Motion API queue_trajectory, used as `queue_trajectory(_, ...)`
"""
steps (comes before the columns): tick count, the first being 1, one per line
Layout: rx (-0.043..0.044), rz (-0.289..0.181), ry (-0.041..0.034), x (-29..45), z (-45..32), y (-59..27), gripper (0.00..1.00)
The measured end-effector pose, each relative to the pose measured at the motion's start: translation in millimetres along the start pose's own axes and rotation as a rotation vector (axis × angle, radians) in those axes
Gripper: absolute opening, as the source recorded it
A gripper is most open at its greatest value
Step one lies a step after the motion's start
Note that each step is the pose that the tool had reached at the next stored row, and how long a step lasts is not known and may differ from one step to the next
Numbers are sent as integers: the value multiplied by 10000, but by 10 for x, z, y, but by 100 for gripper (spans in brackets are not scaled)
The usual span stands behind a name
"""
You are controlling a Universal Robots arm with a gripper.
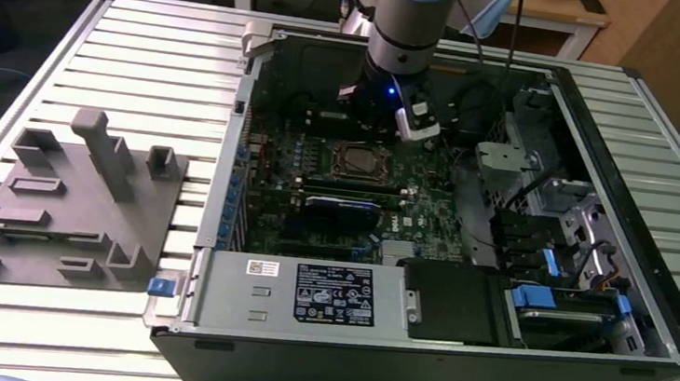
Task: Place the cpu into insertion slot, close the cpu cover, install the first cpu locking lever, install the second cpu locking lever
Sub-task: 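Install the first cpu locking lever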
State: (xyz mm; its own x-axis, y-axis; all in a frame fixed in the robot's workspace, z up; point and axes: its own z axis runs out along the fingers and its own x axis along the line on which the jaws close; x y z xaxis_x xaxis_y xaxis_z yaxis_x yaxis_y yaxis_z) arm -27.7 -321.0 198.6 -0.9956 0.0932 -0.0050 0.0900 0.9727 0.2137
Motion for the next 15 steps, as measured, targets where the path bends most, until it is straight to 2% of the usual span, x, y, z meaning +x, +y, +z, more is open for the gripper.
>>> queue_trajectory(5, 118, -1, -10, 1, 1, 6, 11)
queue_trajectory(13, 198, -5, -18, 3, 7, 34, 11)
queue_trajectory(14, 231, -4, -21, 4, 7, 34, 11)
queue_trajectory(15, 313, -6, -29, 4, 8, 35, 11)
